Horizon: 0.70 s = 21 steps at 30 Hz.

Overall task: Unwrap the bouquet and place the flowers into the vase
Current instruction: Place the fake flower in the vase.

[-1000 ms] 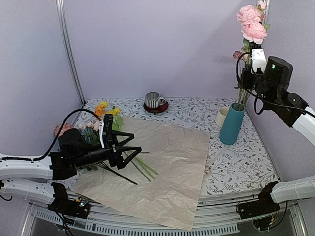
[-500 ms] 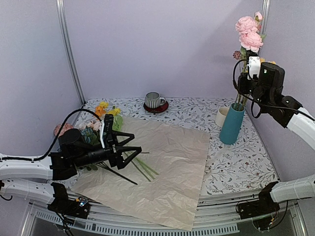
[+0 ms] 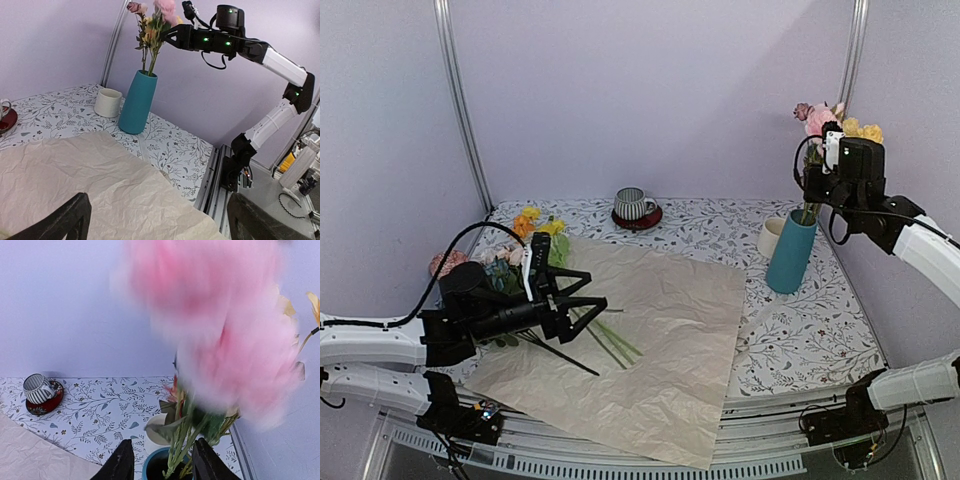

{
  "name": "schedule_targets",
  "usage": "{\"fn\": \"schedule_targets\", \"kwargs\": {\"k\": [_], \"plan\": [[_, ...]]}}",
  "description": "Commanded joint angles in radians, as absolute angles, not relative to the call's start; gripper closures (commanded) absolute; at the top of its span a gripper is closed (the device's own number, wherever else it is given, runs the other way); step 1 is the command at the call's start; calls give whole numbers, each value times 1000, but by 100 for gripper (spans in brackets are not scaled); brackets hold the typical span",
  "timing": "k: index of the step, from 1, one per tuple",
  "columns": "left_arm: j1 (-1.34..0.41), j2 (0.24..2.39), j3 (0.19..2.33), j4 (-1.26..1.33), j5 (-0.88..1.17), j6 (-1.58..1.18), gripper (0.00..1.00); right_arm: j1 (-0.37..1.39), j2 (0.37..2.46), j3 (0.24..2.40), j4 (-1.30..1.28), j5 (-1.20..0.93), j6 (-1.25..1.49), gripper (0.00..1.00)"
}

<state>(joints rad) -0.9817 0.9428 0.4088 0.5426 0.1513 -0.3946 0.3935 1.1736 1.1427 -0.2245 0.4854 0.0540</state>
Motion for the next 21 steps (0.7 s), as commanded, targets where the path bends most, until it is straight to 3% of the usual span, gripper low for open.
{"fn": "schedule_targets", "kwargs": {"k": [1,10,14,21], "plan": [[-992,956,425,493,92,-397,3,391,1132,1148,-256,452,88,57],[-992,957,441,456,48,-399,3,391,1079,1198,-423,364,128,39],[-992,950,435,453,19,-401,2,392,1047,1239,-512,245,143,37],[-991,938,421,438,-74,-446,2,394,982,1264,-512,-196,110,40]]}}
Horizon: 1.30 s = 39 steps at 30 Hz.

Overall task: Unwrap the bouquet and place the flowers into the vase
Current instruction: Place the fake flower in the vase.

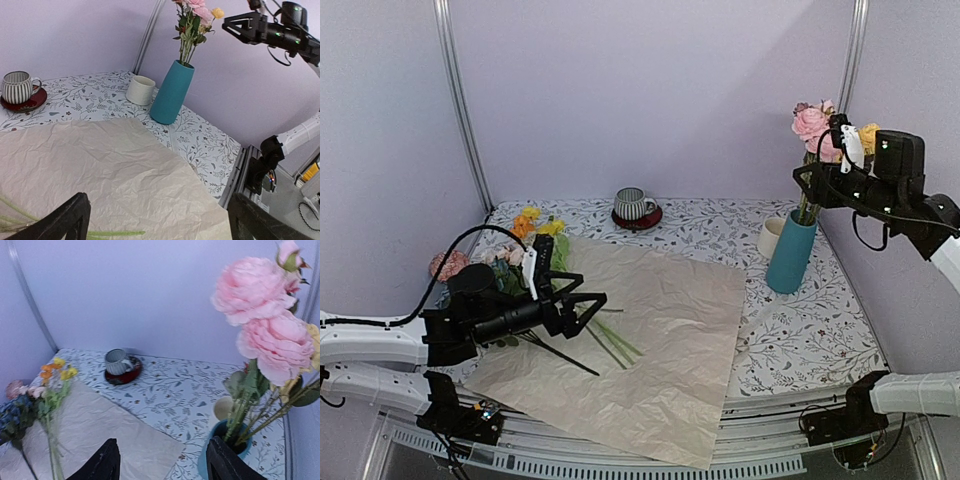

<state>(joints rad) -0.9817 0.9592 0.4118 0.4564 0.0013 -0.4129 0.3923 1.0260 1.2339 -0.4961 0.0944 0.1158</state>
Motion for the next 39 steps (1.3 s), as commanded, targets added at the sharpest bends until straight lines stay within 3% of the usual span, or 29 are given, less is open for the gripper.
{"fn": "schedule_targets", "kwargs": {"k": [1,12,18,24,27,39], "plan": [[-991,933,418,441,-78,-449,2,395,976,1270,-508,-211,114,42],[-990,883,361,493,-128,-479,2,584,1009,1164,-209,-434,107,51],[-990,910,379,449,-149,-490,2,713,1140,1110,2,-463,51,51],[-969,938,389,300,-316,-571,2,733,1330,995,303,-512,142,51],[-912,962,393,238,-279,-633,3,742,1433,985,346,-512,141,51],[-754,1099,388,188,-158,-859,28,769,1578,804,605,-402,52,48]]}}
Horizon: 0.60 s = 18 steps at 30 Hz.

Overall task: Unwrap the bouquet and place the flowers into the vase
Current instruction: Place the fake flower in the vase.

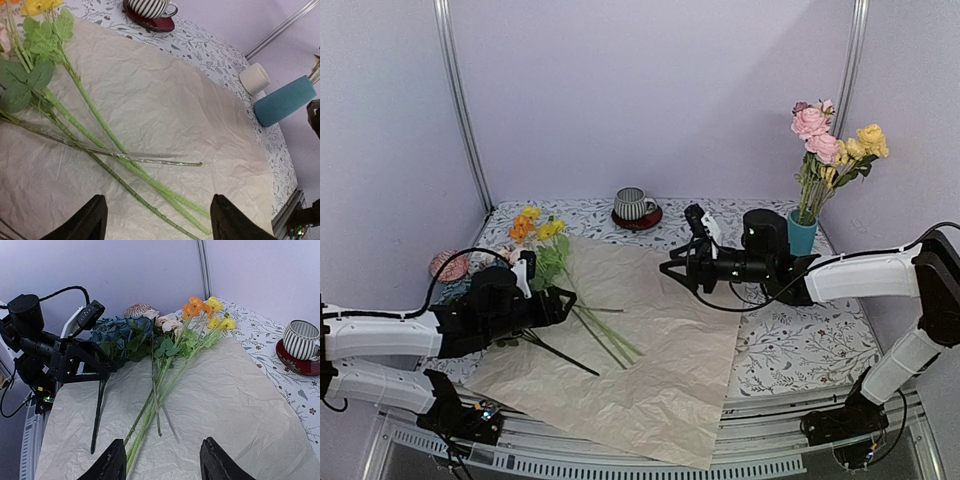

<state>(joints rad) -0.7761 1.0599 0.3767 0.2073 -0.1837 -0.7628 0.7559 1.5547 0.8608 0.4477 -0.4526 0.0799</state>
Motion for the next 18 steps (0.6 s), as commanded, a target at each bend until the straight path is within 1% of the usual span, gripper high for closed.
{"fn": "schedule_targets", "kwargs": {"k": [1,4,6,9,15,18], "plan": [[-751,1122,398,178,-165,-882,29,772,1584,787,632,-396,53,48],[-738,1188,448,123,-206,-982,33,798,1613,735,718,-345,49,48],[-726,1236,483,66,-233,-1099,36,820,1643,705,761,-299,46,49],[-696,1300,529,28,-228,-1211,41,849,1688,726,757,-283,16,49],[-654,1415,612,16,-201,-1251,46,891,1730,751,755,-246,-37,49],[-630,1456,632,9,-189,-1257,51,902,1739,757,750,-235,-52,49]]}}
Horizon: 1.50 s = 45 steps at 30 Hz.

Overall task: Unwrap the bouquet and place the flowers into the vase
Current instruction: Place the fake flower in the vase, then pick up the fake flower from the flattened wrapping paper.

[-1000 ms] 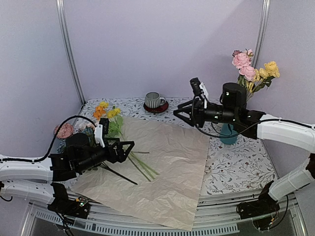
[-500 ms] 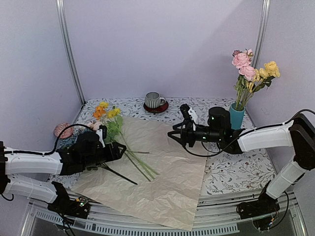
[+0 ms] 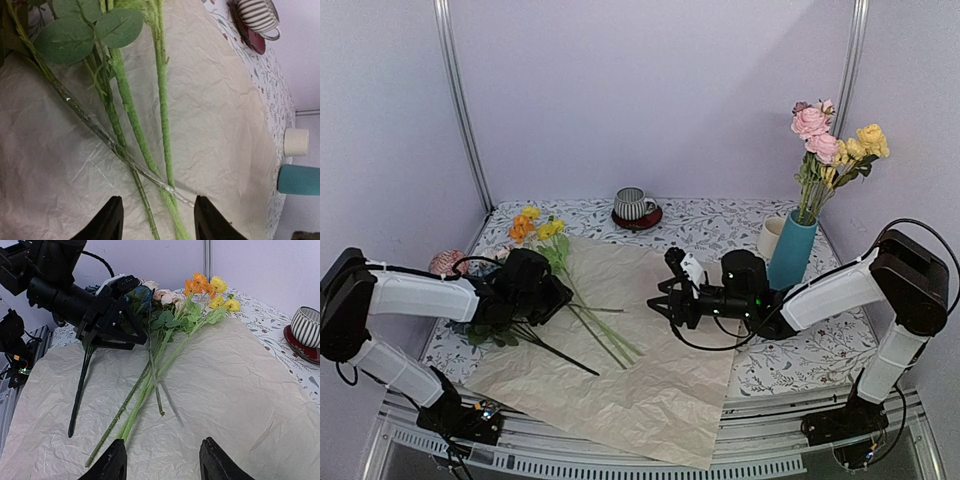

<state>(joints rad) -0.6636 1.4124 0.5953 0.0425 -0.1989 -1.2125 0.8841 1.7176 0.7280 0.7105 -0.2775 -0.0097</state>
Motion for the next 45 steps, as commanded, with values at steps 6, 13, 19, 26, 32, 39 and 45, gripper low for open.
{"fn": "schedule_targets", "kwargs": {"k": [6,13,19,26,32,39,45], "plan": [[-581,1495,631,17,-169,-1312,61,909,1749,766,740,-223,-63,49],[-526,1520,635,37,-173,-1313,65,910,1750,774,729,-221,-69,49],[-472,1573,653,43,-141,-1299,70,911,1753,775,725,-216,-74,49],[-452,1616,664,64,-121,-1297,76,910,1756,779,720,-211,-78,49],[-435,1656,680,86,-114,-1292,77,911,1753,781,718,-212,-75,49],[-426,1672,697,97,-108,-1299,68,910,1754,781,716,-208,-78,49],[-424,1661,696,99,-111,-1316,64,911,1756,783,713,-203,-81,49]]}}
